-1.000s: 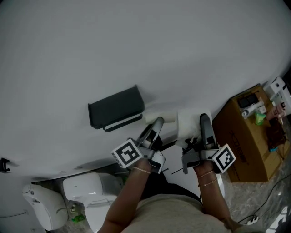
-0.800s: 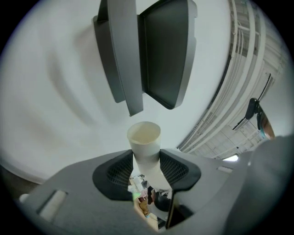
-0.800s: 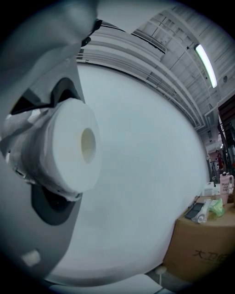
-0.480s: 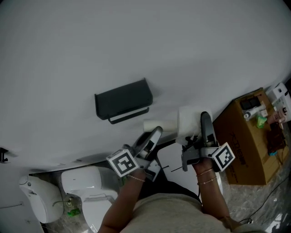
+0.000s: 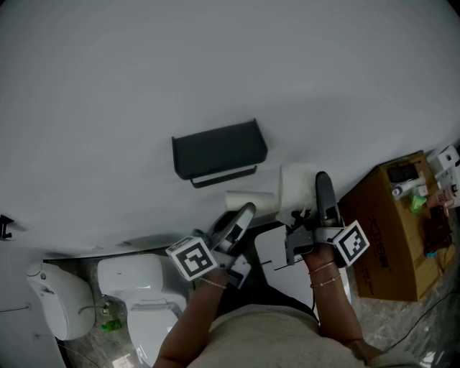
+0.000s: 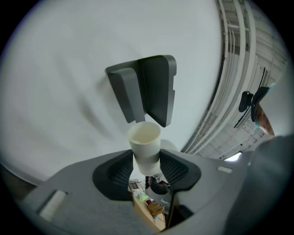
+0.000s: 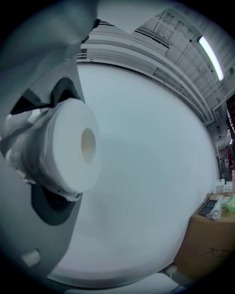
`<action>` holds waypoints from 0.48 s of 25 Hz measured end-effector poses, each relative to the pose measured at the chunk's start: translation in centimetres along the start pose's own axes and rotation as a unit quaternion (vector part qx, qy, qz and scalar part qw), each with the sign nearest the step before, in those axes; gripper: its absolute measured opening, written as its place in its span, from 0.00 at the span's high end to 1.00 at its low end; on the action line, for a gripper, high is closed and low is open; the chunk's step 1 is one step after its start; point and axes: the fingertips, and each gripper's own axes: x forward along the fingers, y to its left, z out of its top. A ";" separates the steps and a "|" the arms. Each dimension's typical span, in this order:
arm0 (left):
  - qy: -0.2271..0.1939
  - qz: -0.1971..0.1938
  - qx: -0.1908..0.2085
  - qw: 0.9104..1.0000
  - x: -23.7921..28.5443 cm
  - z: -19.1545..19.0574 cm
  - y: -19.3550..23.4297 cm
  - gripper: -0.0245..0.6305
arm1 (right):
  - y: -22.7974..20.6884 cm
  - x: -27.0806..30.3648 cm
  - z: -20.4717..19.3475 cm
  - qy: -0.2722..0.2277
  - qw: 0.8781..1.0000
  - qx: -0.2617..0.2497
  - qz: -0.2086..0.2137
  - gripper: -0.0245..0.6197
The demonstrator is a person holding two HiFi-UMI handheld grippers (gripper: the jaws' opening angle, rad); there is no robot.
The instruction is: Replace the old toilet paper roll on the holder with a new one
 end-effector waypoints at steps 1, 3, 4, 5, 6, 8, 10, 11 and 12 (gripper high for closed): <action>-0.001 0.001 -0.002 1.000 -0.1 0.2 0.0 0.68 | 0.0 0.3 -0.1 0.001 1.000 0.000 0.000 0.23; -0.001 0.004 -0.002 1.000 -0.3 0.6 0.1 0.68 | 0.1 0.9 -0.3 0.003 1.000 0.000 0.000 0.23; -0.001 0.004 -0.001 1.000 -0.3 0.7 0.1 0.68 | 0.1 1.2 -0.2 0.003 1.000 0.000 0.001 0.23; -0.002 0.004 0.000 1.000 -0.2 0.8 0.0 0.68 | 0.1 1.4 0.1 0.003 1.000 0.000 0.001 0.23; -0.003 0.005 0.001 1.000 -0.2 0.8 -0.2 0.68 | 0.0 1.5 0.4 0.002 1.000 0.002 0.001 0.23; -0.005 0.008 0.000 1.000 -0.3 0.9 -0.1 0.68 | -0.3 1.9 0.8 0.002 1.000 0.002 0.000 0.23; -0.007 0.013 -0.001 1.000 -0.6 1.3 0.2 0.68 | -0.6 2.5 1.0 0.000 1.000 0.001 -0.002 0.23; -0.010 0.014 -0.002 1.000 -0.7 1.5 0.3 0.68 | -0.8 2.8 1.0 -0.001 1.000 0.002 -0.003 0.23; -0.015 0.015 -0.005 1.000 -0.8 1.6 0.4 0.68 | -0.9 3.1 1.1 -0.002 1.000 0.003 -0.003 0.23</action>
